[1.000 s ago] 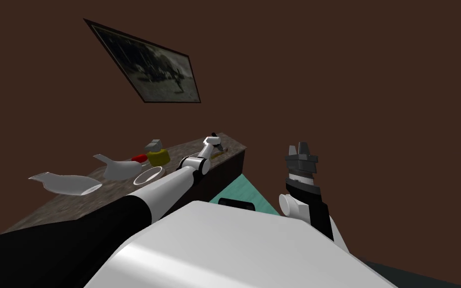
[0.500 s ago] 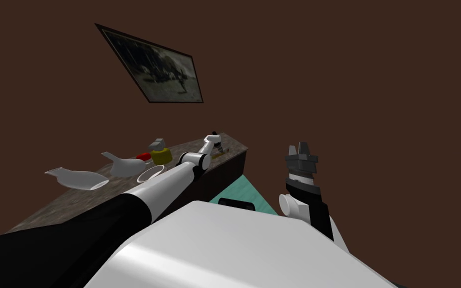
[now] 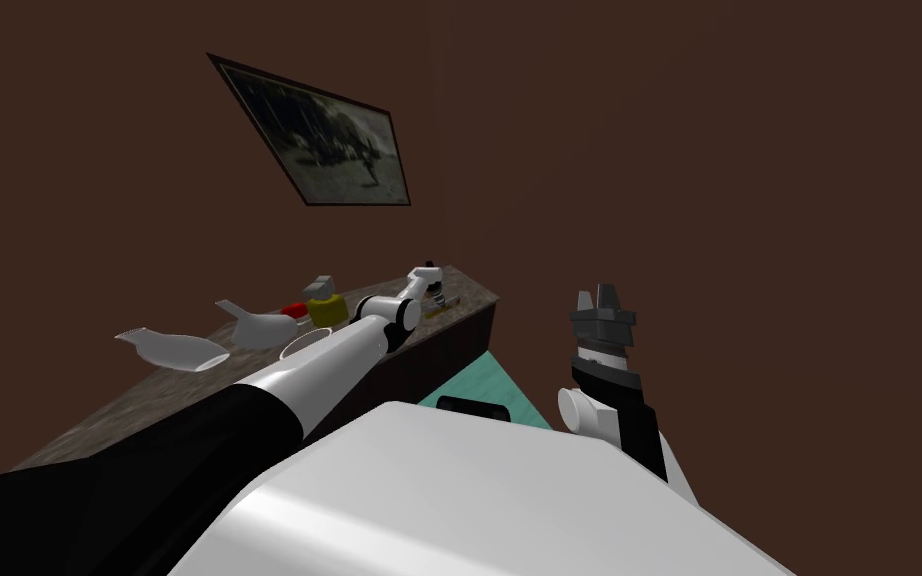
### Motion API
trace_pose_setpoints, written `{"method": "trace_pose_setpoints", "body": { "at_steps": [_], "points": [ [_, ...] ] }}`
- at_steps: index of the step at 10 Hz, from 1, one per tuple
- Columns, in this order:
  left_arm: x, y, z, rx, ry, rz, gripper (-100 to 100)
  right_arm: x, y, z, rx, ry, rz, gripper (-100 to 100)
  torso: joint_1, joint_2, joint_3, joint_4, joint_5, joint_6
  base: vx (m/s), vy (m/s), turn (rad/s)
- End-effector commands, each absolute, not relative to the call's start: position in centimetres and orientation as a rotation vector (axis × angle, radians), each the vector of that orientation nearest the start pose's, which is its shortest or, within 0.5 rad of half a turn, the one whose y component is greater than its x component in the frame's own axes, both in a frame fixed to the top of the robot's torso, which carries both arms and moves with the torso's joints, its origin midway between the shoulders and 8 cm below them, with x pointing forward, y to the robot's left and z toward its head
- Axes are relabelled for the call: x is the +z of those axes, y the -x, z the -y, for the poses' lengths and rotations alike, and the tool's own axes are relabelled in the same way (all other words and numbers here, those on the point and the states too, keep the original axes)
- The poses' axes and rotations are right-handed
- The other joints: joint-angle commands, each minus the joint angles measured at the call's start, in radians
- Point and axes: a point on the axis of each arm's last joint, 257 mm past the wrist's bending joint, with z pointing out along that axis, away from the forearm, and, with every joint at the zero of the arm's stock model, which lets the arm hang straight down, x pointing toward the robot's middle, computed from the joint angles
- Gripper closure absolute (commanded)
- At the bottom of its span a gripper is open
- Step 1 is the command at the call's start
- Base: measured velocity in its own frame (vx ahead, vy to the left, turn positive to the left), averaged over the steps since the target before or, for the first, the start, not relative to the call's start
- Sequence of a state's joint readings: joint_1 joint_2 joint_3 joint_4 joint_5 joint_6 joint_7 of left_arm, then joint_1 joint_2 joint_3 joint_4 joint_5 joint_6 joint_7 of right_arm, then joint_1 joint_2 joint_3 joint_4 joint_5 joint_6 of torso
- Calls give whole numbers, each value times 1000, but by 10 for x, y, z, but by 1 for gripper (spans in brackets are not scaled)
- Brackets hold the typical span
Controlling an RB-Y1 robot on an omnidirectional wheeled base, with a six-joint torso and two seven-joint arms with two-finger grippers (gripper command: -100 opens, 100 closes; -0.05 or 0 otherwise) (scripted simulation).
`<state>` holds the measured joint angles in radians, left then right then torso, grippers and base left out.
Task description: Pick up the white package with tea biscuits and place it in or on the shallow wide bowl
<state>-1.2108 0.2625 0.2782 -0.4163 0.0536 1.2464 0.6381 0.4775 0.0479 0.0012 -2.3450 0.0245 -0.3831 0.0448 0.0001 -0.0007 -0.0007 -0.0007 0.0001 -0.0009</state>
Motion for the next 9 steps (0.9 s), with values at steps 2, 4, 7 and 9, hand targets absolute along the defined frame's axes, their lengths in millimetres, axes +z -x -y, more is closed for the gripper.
{"method": "trace_pose_setpoints", "body": {
  "at_steps": [2, 4, 7, 9],
  "points": [
    [-247, -612, -238, -447, 2649, -1294, -100, 39, -351, 280, 1245, -687, -617, 0, 0, 0, 0, 0, 0, 0, 15, -8, 41],
    [-247, -610, -240, -428, 2660, -1291, -100, 39, -351, 280, 1245, -687, -617, 0, 0, 0, 0, 0, 0, 0, 12, -7, 39],
    [-268, -605, -242, -424, 2659, -1296, -100, 39, -351, 280, 1245, -687, -617, 0, 0, 0, 0, 0, 0, 0, 32, -9, 9],
    [-277, -597, -242, -390, 2675, -1301, -100, 39, -351, 280, 1245, -687, -617, 0, 0, -2, -1, -1, 0, 0, 29, -5, 2]
  ]
}}
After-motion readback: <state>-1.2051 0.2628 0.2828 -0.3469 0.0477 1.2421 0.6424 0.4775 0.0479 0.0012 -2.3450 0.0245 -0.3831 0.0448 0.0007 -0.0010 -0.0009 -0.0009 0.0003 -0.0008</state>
